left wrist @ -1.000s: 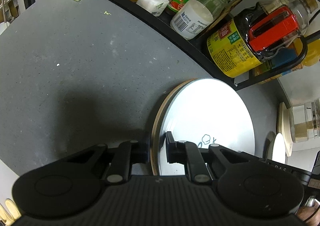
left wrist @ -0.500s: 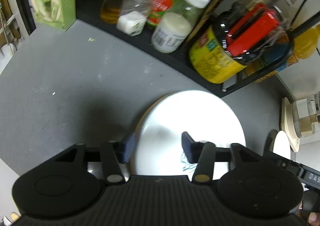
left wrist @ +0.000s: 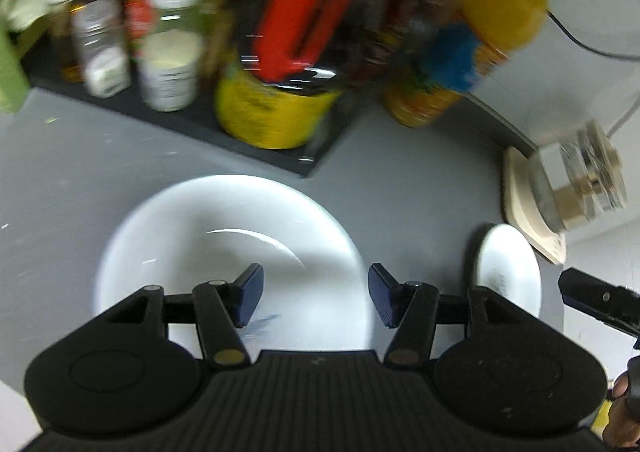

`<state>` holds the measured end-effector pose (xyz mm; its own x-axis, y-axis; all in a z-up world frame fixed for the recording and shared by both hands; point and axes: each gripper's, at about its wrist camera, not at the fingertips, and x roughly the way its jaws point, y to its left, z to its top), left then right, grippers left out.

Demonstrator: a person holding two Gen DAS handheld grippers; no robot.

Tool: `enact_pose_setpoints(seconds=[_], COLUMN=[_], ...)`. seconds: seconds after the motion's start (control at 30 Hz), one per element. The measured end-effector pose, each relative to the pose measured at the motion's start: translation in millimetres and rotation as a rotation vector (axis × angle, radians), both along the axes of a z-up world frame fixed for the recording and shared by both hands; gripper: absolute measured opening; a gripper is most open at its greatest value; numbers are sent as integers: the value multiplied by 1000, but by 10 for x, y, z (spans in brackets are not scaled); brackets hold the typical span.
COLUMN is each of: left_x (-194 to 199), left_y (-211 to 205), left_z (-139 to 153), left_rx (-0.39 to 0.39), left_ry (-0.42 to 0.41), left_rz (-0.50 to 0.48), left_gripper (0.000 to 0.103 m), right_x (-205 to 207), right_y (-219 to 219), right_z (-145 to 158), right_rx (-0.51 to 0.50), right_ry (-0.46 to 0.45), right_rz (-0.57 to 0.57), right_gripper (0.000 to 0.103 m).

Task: Organize plates and bowls
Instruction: 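Open both grippers and lift them away from the plate stack, then move both grippers toward the white 'BAKERY' plate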

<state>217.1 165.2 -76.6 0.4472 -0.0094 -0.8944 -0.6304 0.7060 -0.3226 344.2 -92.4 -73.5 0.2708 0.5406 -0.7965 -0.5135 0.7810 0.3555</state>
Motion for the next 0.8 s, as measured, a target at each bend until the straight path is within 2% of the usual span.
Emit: enact_pose_setpoints(seconds=[0.43, 0.8], left_x=[806, 1199], left_y=[-759, -1114], left_z=[-159, -400], left_rx=[-29, -67], left_ry=[16, 65], left_rz=[-122, -142], left_gripper=[56, 56], right_x=[433, 761], right_y=[-965, -1380], right_z=[-72, -271], right_rx=[-11, -45], right_ry=[26, 53], right_rz=[-152, -152], right_gripper=[91, 91])
